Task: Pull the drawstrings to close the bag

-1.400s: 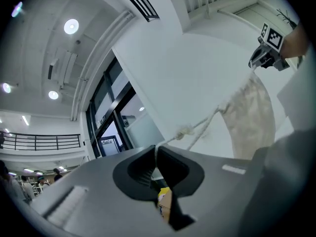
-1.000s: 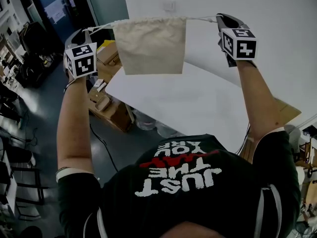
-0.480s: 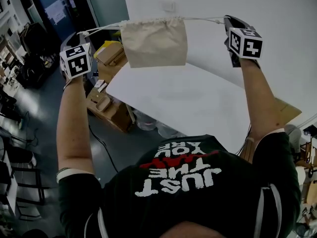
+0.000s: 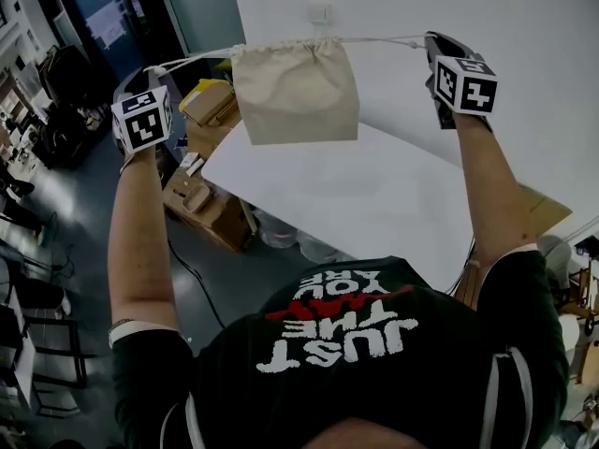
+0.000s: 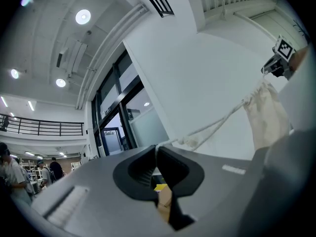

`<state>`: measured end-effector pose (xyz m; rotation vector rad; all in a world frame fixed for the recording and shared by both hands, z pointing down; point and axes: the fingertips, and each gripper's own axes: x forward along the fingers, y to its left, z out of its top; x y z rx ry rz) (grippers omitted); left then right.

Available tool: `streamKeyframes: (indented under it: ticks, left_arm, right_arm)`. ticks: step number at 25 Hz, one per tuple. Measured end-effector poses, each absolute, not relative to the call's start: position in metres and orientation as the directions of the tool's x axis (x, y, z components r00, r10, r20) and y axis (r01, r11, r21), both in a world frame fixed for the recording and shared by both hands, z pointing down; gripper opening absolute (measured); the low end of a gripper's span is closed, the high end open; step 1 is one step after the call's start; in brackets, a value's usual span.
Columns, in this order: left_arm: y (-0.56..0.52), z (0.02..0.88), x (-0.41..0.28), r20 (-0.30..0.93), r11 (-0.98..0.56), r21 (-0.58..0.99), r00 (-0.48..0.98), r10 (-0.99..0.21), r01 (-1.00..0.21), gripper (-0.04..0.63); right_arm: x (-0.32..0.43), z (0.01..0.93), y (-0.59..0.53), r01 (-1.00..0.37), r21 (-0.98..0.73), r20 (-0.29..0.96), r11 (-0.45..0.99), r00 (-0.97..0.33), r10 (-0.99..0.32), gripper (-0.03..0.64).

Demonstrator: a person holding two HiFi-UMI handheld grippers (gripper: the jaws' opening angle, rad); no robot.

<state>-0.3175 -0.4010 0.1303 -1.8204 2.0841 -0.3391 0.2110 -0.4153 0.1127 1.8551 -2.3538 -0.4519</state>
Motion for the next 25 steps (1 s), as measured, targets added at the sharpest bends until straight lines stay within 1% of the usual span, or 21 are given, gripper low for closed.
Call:
streamKeyframes:
  ticks: [6,13,25]
  left_arm:
    - [-0.402,0.131,-0.315,-0.109,0.139,-0.37,-0.105,-0.988,-0.919,0.011]
    - [-0.409,0.134,-0.318,-0.098,0.12,-0.32,-0.093,-0.991,-0.94,0.011]
    - [-0.419,0.136,-0.325,-0.104,0.158,-0.362,-0.128,-0.986,-0.919,0.011]
  right_arm:
    - [0.212,0.101,-0.413,-0.93,0.303,-0.111,0.208,-0.252,-0.961,0.006]
    - [0.209,0.113,-0.422,-0.943,0.249,-0.104,0.223,-0.255,-0.961,0.006]
    - [0.209,0.112,-0.429,-0.945,0.232,-0.107,0.232,-0.262,-0.959,0.006]
